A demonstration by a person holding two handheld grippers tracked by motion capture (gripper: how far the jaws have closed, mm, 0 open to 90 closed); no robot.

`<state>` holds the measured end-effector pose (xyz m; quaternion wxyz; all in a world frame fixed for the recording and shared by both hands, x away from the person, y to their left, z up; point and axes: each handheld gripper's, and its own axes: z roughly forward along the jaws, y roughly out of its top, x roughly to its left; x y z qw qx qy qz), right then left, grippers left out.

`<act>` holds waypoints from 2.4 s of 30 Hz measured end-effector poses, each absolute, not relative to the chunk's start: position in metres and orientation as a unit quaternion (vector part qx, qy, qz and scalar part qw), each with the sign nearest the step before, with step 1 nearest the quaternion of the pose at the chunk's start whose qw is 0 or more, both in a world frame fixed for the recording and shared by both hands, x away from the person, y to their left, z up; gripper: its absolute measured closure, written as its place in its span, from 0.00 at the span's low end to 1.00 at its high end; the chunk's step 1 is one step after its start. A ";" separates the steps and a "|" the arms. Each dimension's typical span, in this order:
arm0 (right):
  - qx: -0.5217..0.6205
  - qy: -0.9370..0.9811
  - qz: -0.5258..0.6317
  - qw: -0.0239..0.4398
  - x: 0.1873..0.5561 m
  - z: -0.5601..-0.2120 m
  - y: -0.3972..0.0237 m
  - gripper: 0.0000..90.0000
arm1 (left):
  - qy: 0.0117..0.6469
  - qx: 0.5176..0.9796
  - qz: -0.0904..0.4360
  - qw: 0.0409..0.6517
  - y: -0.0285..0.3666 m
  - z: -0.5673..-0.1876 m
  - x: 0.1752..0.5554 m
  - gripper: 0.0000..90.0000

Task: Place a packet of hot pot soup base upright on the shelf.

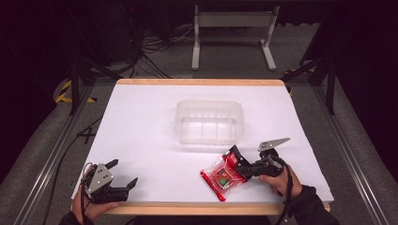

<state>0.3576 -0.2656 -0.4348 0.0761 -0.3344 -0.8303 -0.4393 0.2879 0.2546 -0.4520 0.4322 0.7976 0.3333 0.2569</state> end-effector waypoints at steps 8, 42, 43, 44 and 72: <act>-0.317 -0.832 -0.455 0.032 0.345 -0.415 -0.264 1.00 | 0.339 0.791 0.257 0.440 0.257 -0.450 0.288 0.09; -0.336 -0.780 -0.518 -0.107 0.342 -0.328 -0.269 1.00 | 0.348 0.785 0.256 0.444 0.259 -0.450 0.287 0.09; -0.339 -0.775 -0.522 -0.109 0.343 -0.325 -0.269 1.00 | 0.347 0.786 0.255 0.444 0.259 -0.450 0.287 0.09; -0.346 -0.768 -0.526 -0.117 0.346 -0.320 -0.270 1.00 | 0.345 0.787 0.255 0.444 0.259 -0.450 0.287 0.09; -0.416 -0.742 -0.485 -0.203 0.417 -0.305 -0.234 1.00 | 0.330 0.793 0.253 0.445 0.257 -0.452 0.288 0.09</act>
